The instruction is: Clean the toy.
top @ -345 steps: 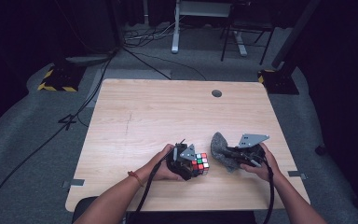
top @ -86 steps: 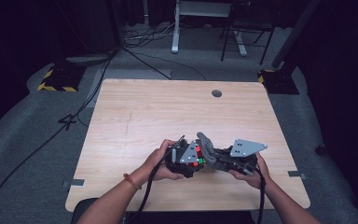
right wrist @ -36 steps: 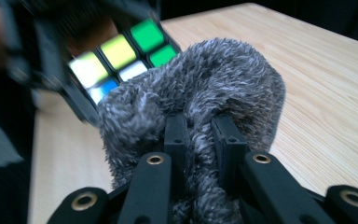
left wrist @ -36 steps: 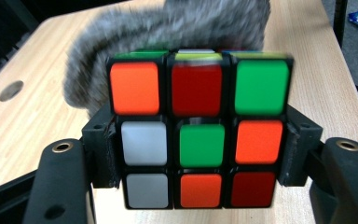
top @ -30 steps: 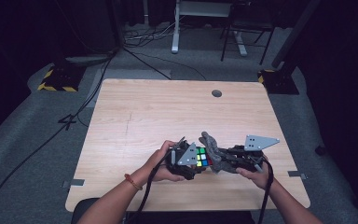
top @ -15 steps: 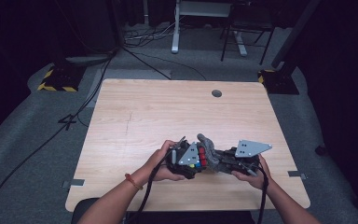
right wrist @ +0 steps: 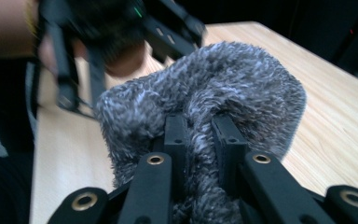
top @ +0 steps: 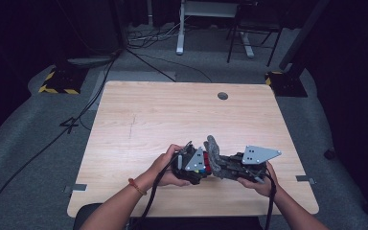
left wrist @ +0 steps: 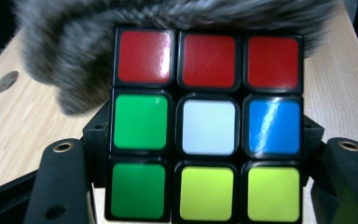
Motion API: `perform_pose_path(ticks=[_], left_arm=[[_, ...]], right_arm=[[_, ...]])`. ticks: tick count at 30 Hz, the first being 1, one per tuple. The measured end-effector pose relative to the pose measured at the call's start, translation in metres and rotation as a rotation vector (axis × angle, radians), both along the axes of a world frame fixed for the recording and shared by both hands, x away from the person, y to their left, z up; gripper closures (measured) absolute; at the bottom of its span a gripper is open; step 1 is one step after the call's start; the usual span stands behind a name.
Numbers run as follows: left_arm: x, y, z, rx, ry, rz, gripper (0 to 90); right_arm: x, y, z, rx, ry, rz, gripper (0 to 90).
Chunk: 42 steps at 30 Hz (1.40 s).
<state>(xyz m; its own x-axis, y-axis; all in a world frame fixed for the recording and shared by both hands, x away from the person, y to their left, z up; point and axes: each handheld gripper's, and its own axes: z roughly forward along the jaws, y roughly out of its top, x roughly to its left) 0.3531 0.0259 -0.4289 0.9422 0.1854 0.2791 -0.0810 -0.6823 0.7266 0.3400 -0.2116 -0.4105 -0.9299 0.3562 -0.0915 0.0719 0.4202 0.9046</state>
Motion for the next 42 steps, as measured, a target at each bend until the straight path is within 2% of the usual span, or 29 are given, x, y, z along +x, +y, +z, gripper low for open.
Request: perform_pose_path(ticks=[3, 5, 7, 11, 16, 21, 25, 30, 32, 37, 42], left_arm=[[0.000, -0.001, 0.000, 0.015, -0.015, 0.008, 32.9], [-0.001, 0.000, 0.000, 0.005, -0.010, 0.013, 33.0], [-0.001, 0.002, 0.002, 0.006, -0.020, 0.011, 33.1], [-0.003, 0.007, 0.006, -0.010, -0.032, 0.015, 33.1], [-0.004, 0.011, 0.011, -0.041, -0.021, 0.014, 33.1], [-0.002, 0.013, 0.012, -0.054, -0.016, 0.011, 33.1], [0.000, 0.012, 0.010, -0.035, -0.010, 0.021, 33.1], [0.001, 0.006, 0.003, 0.011, -0.013, 0.027, 33.0], [0.001, 0.004, 0.002, 0.023, -0.019, 0.026, 33.0], [0.000, 0.004, 0.003, 0.011, -0.018, 0.017, 33.2], [-0.001, 0.007, 0.006, -0.007, -0.029, 0.012, 33.2]], right_arm=[[-0.003, 0.003, 0.003, -0.008, -0.021, 0.001, 78.7], [-0.002, 0.004, 0.002, -0.022, -0.029, -0.009, 78.7], [0.000, 0.003, -0.002, -0.032, -0.018, -0.020, 78.7], [0.007, 0.001, -0.011, -0.083, -0.001, -0.047, 78.7], [0.013, -0.001, -0.021, -0.130, 0.025, -0.075, 78.7], [0.012, 0.000, -0.018, -0.112, 0.019, -0.069, 78.8], [0.006, 0.002, -0.012, -0.102, -0.007, -0.065, 78.8], [-0.005, 0.009, -0.002, -0.087, -0.050, -0.032, 78.7], [-0.007, 0.010, 0.001, -0.065, -0.055, -0.017, 78.7], [-0.007, 0.011, 0.003, -0.079, -0.072, -0.023, 78.7], [0.006, 0.006, -0.010, -0.125, -0.014, -0.061, 78.7]])
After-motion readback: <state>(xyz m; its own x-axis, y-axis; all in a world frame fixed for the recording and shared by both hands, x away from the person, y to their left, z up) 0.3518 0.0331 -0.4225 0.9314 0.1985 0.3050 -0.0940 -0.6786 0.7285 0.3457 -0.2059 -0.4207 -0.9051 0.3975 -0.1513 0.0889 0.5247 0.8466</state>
